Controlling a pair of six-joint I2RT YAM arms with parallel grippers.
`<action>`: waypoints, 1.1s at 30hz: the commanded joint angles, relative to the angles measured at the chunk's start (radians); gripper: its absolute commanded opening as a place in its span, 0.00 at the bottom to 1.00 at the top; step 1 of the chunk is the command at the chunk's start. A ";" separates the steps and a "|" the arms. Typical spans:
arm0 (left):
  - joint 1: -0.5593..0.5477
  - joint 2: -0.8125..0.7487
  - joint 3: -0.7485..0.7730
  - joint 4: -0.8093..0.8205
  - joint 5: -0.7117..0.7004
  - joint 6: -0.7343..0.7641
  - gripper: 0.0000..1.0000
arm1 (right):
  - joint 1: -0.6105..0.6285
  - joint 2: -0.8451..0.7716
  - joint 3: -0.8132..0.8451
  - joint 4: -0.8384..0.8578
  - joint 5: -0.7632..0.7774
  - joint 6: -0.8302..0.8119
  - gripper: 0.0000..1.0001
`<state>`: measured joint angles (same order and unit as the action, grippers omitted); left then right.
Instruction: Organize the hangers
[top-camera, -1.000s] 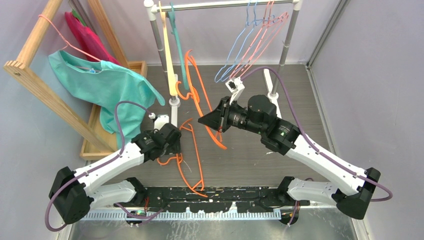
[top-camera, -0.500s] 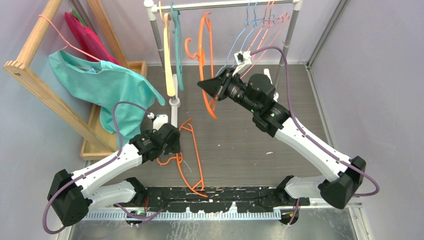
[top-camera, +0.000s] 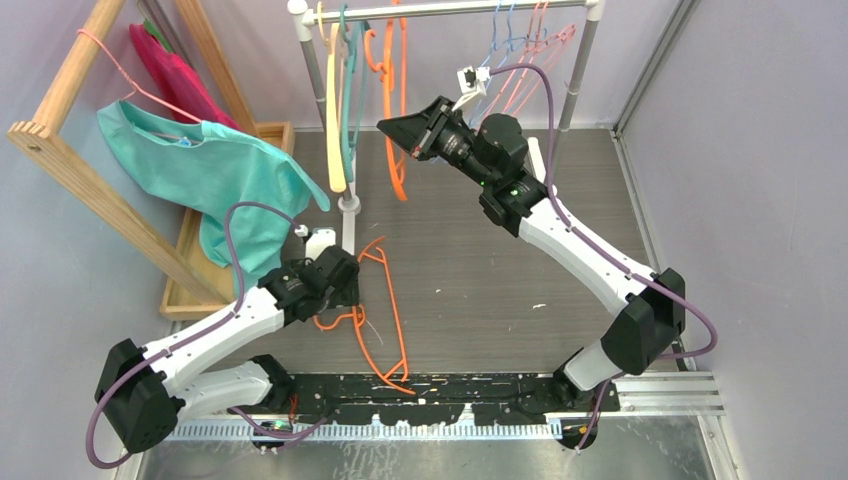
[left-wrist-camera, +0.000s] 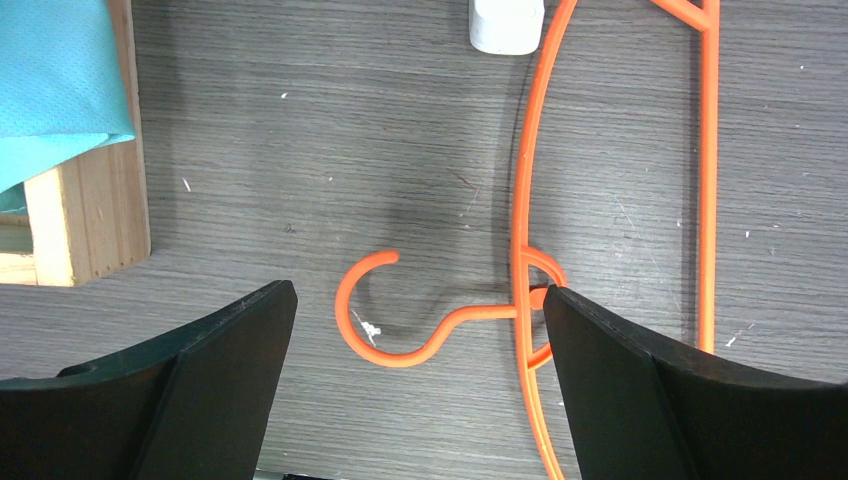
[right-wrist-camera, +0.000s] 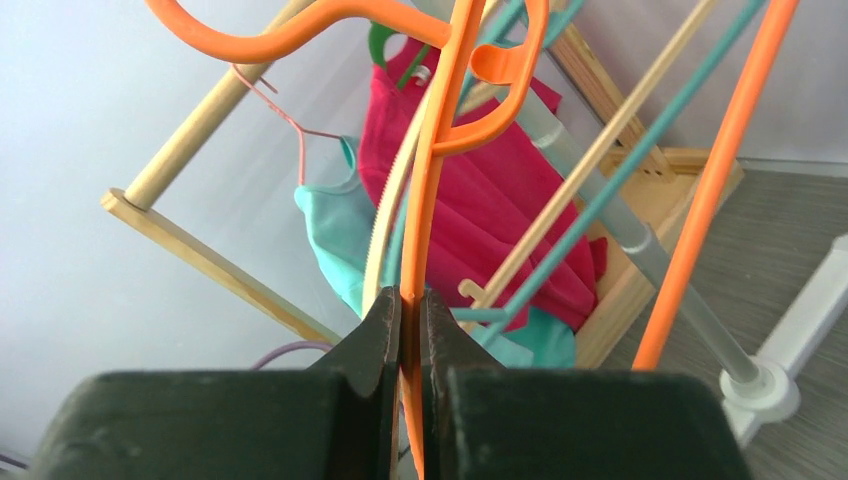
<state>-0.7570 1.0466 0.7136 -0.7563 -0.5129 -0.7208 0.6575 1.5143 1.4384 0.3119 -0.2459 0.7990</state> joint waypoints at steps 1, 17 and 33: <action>0.007 -0.005 0.001 0.015 -0.026 0.016 0.98 | -0.005 0.021 0.100 0.144 -0.021 0.028 0.01; 0.013 -0.020 -0.015 -0.007 -0.016 0.010 0.98 | -0.059 0.254 0.285 0.162 0.004 0.126 0.01; 0.014 -0.002 -0.005 -0.008 -0.010 -0.008 0.98 | -0.113 0.320 0.384 0.112 -0.022 0.177 0.05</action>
<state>-0.7502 1.0515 0.6968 -0.7654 -0.5156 -0.7177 0.5491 1.8404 1.7367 0.4038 -0.2634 0.9604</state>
